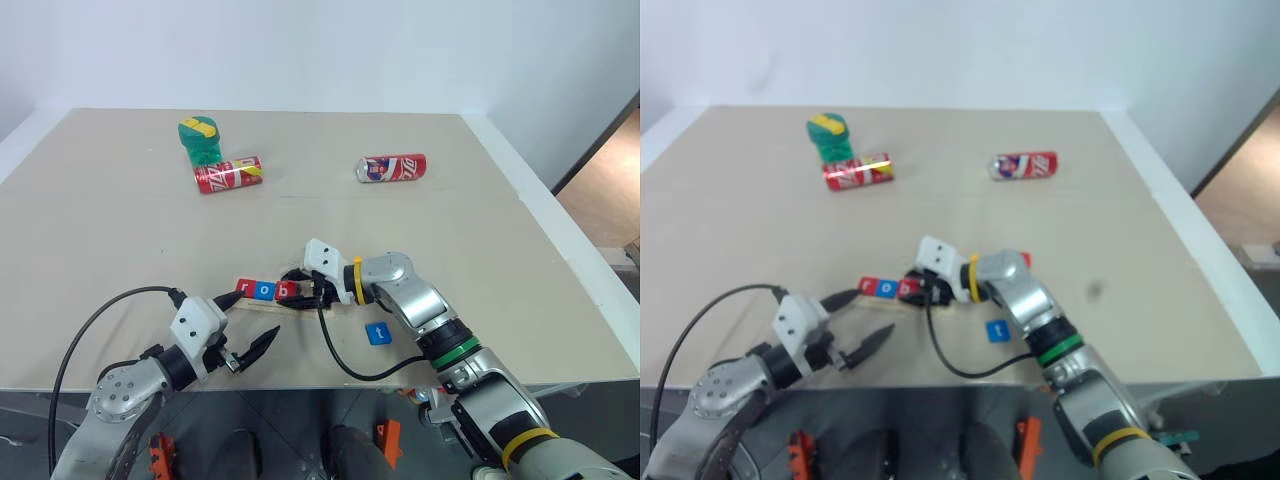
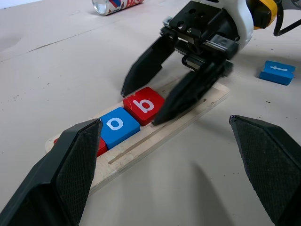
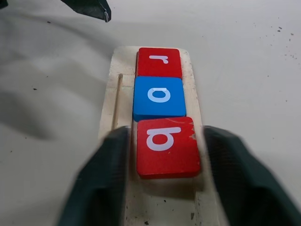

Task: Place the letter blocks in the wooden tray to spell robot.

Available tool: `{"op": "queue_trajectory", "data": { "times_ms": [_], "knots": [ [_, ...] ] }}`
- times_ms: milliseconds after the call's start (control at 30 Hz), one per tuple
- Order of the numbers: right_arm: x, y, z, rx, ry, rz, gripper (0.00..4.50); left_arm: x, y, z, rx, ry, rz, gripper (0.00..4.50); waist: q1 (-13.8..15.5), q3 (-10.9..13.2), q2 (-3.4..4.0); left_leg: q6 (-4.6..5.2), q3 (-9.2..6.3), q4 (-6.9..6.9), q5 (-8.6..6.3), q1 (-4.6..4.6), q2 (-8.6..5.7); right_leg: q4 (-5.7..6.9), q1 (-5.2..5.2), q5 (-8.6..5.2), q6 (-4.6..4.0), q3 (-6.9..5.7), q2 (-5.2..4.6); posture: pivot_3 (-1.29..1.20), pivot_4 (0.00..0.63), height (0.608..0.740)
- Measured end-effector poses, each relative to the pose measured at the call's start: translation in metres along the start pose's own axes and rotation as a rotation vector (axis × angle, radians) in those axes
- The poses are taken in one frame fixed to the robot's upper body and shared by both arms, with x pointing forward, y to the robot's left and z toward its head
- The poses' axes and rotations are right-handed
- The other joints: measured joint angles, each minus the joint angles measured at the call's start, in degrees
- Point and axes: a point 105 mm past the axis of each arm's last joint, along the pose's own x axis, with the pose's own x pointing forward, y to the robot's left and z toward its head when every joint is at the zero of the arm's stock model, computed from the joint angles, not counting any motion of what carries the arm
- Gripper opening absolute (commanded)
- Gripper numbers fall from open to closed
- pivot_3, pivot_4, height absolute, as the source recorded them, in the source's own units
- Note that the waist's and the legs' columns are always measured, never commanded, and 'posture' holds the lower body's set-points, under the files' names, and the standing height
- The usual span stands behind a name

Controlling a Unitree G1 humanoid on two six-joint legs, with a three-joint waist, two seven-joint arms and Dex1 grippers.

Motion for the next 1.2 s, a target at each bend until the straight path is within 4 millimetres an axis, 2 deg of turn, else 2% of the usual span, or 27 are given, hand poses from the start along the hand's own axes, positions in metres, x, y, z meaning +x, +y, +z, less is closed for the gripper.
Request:
{"op": "queue_trajectory", "data": {
  "times_ms": [33, 67, 133, 200, 267, 367, 467, 500, 567, 633, 733, 800, 867, 933, 1033, 1200],
  "knots": [
    [0.000, 0.000, 0.000, 0.005, 0.000, 0.001, 4.33, 0.000, 0.000, 0.000, 0.001, 0.000, 0.000, 4.50, 0.0, 0.0, 0.00, 0.00, 0.00, 0.00, 0.00, 0.00, 0.00, 0.00, 0.00, 0.00, 0.00, 0.00, 0.00, 0.00, 0.150, 0.740],
    [0.000, 0.001, 0.001, 0.008, 0.000, 0.002, 4.47, 0.000, 0.000, 0.000, 0.005, 0.000, 0.001, 4.50, 0.0, 0.0, 0.00, 0.00, 0.00, 0.00, 0.00, 0.00, 0.00, 0.00, -0.01, 0.00, -0.01, 0.00, 0.00, 0.00, 0.150, 0.740],
    [0.000, 0.000, 0.003, 0.021, -0.010, -0.005, 4.47, 0.000, 0.001, 0.001, 0.013, 0.001, 0.002, 4.50, 0.0, 0.0, 0.01, 0.00, 0.00, -0.01, 0.00, -0.01, 0.01, 0.00, -0.01, 0.00, 0.00, 0.00, 0.00, 0.00, 0.150, 0.740],
    [-0.005, -0.007, 0.015, 0.067, -0.067, -0.050, 4.47, 0.001, 0.001, 0.001, 0.032, 0.004, -0.006, 4.50, 0.0, 0.0, 0.02, 0.00, -0.01, -0.01, 0.00, -0.06, 0.01, 0.00, -0.05, 0.01, 0.00, 0.00, 0.00, 0.00, 0.150, 0.740],
    [-0.026, -0.032, 0.036, 0.100, -0.146, -0.161, 4.47, 0.000, 0.000, 0.003, 0.069, 0.005, -0.028, 4.50, 0.0, 0.0, 0.03, 0.00, 0.01, 0.00, 0.00, -0.07, -0.02, 0.00, -0.06, 0.01, 0.01, 0.01, -0.03, 0.00, 0.150, 0.740],
    [-0.066, -0.061, 0.042, 0.081, -0.158, -0.307, 4.47, 0.000, -0.004, 0.004, 0.114, 0.008, -0.073, 4.50, 0.2, 0.0, 0.03, 0.00, -0.02, 0.00, 0.00, -0.08, -0.10, -0.06, 0.00, -0.13, -0.14, -0.02, -0.10, 0.00, 0.150, 0.740],
    [-0.098, -0.075, 0.023, 0.079, -0.115, -0.421, 3.70, 0.000, -0.007, 0.005, 0.137, 0.013, -0.103, 4.50, 0.2, 0.0, 0.00, 0.00, 0.09, -0.07, -0.02, -0.09, -0.15, -0.12, 0.00, -0.17, -0.18, 0.09, -0.21, 0.00, 0.150, 0.740],
    [-0.101, -0.074, 0.012, 0.095, -0.098, -0.442, 3.23, 0.000, -0.006, 0.004, 0.136, 0.015, -0.103, 4.50, 0.1, 0.0, -0.01, 0.01, 0.09, -0.08, -0.06, -0.09, -0.16, -0.12, 0.00, -0.09, -0.04, 0.09, -0.21, 0.00, 0.150, 0.740],
    [-0.093, -0.065, -0.008, 0.135, -0.084, -0.457, 2.54, 0.000, -0.004, 0.003, 0.128, 0.016, -0.097, 4.50, -0.3, 0.0, -0.02, 0.04, 0.13, -0.12, -0.12, -0.08, -0.07, -0.11, -0.06, -0.09, -0.05, 0.14, -0.12, 0.00, 0.150, 0.740],
    [-0.072, -0.052, -0.023, 0.196, -0.087, -0.458, 1.84, -0.001, 0.000, 0.003, 0.106, 0.006, -0.070, 4.50, -1.0, 0.0, 0.02, 0.03, 0.11, -0.23, -0.11, -0.11, 0.04, -0.03, -0.22, -0.09, -0.09, 0.18, 0.03, 0.00, 0.150, 0.740],
    [-0.042, -0.041, -0.014, 0.207, -0.127, -0.465, 0.83, 0.001, 0.006, 0.005, 0.073, -0.011, -0.025, 4.50, -1.5, 0.1, 0.08, 0.02, 0.02, -0.24, -0.10, -0.12, 0.28, 0.01, -0.27, -0.06, -0.13, 0.18, 0.34, 0.00, 0.150, 0.740],
    [-0.023, -0.035, 0.003, 0.176, -0.162, -0.469, 0.13, 0.001, 0.007, 0.003, 0.050, -0.007, -0.009, 4.50, -1.6, 0.0, 0.07, -0.01, -0.07, -0.21, -0.08, -0.12, 0.41, 0.02, -0.23, -0.04, -0.16, 0.19, 0.58, 0.00, 0.150, 0.740],
    [-0.011, -0.029, 0.011, 0.158, -0.171, -0.468, 0.06, 0.001, 0.008, 0.001, 0.039, 0.003, 0.005, 4.50, -1.6, 0.0, 0.07, -0.03, -0.09, -0.20, -0.07, -0.12, 0.47, 0.02, -0.22, -0.02, -0.19, 0.19, 0.64, 0.00, 0.150, 0.740],
    [-0.005, -0.024, 0.008, 0.156, -0.157, -0.461, 0.06, 0.000, 0.008, 0.000, 0.034, 0.008, 0.014, 4.50, -1.4, 0.0, 0.07, -0.07, -0.08, -0.18, -0.05, -0.12, 0.44, 0.02, -0.20, -0.02, -0.19, 0.18, 0.59, 0.00, 0.150, 0.740],
    [-0.006, -0.021, 0.000, 0.159, -0.125, -0.465, 0.06, -0.002, 0.008, -0.004, 0.021, 0.025, 0.027, 4.50, -1.4, 0.0, 0.07, -0.08, 0.00, -0.16, -0.04, -0.12, 0.29, 0.00, -0.20, -0.05, -0.13, 0.20, 0.38, 0.00, 0.150, 0.740],
    [-0.005, -0.008, -0.002, 0.123, -0.107, -0.426, 0.06, -0.002, 0.009, -0.004, 0.025, 0.026, 0.031, 4.50, -1.4, 0.0, 0.06, -0.08, 0.02, -0.17, -0.04, -0.12, 0.24, 0.00, -0.21, -0.06, -0.12, 0.15, 0.28, 0.00, 0.150, 0.740]
  ]
}}
